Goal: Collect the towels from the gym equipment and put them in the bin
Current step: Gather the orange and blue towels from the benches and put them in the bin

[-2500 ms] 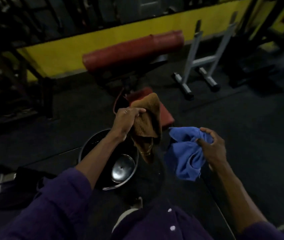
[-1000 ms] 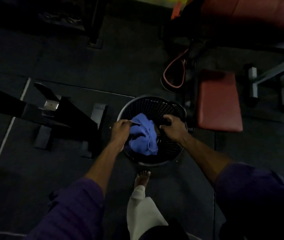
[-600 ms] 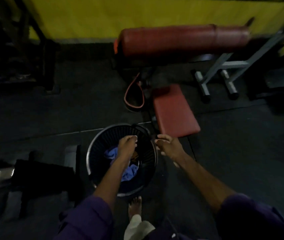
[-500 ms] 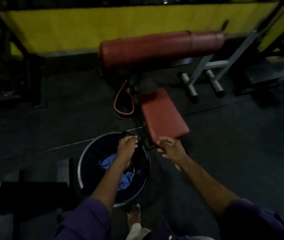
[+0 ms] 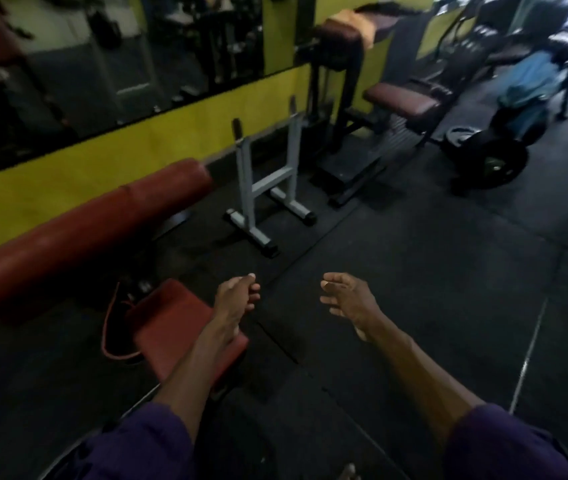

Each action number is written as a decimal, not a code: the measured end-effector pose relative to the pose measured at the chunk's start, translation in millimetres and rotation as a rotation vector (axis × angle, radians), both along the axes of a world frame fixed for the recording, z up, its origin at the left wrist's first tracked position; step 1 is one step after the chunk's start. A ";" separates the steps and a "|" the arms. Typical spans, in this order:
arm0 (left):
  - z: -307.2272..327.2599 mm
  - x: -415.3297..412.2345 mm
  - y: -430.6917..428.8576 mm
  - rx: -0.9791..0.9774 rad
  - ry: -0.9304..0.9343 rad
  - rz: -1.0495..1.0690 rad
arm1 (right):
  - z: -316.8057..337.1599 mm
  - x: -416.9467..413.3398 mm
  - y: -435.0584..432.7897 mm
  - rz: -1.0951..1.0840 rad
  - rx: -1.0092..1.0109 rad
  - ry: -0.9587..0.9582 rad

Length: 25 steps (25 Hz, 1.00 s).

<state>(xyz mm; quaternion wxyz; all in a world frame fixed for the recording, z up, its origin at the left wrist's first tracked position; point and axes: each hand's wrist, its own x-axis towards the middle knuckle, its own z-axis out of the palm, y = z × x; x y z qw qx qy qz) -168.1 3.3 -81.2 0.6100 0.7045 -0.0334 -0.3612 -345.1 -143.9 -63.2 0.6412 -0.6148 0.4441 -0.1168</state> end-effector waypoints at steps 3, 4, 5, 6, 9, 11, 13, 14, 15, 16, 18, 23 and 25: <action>31.0 -6.5 -95.5 -0.059 -0.019 -0.056 | 33.3 -25.2 -84.6 -0.090 -0.047 -0.050; 39.6 -7.1 -121.6 -0.078 -0.013 -0.064 | 44.0 -30.7 -108.0 -0.103 -0.058 -0.065; 47.2 -7.1 -143.8 -0.091 -0.016 -0.075 | 52.8 -34.5 -128.4 -0.119 -0.067 -0.074; 55.7 -7.6 -170.3 -0.106 -0.018 -0.092 | 60.9 -38.9 -151.9 -0.134 -0.075 -0.088; 77.9 3.5 -245.1 -0.144 -0.045 -0.127 | 77.7 -34.8 -217.8 -0.164 -0.086 -0.117; 88.5 18.6 -295.9 -0.157 -0.061 -0.138 | 80.6 -20.8 -262.7 -0.188 -0.093 -0.136; 89.4 40.6 -344.3 -0.171 -0.065 -0.140 | 79.2 -0.2 -307.6 -0.192 -0.098 -0.144; 89.3 52.4 -366.6 -0.173 -0.063 -0.143 | 79.2 11.1 -329.0 -0.194 -0.101 -0.149; 87.3 68.4 -395.0 -0.185 -0.057 -0.148 | 77.8 26.5 -355.4 -0.195 -0.103 -0.162; 85.6 85.0 -424.0 -0.204 -0.052 -0.156 | 76.3 42.5 -381.8 -0.196 -0.101 -0.178; 84.1 115.6 -476.8 -0.207 -0.027 -0.172 | 75.6 72.5 -432.0 -0.215 -0.081 -0.194; 82.1 174.6 -580.7 -0.174 -0.001 -0.199 | 71.7 132.5 -527.1 -0.278 -0.016 -0.202; 77.9 197.0 -620.9 -0.160 -0.002 -0.220 | 69.1 155.9 -560.7 -0.279 -0.002 -0.204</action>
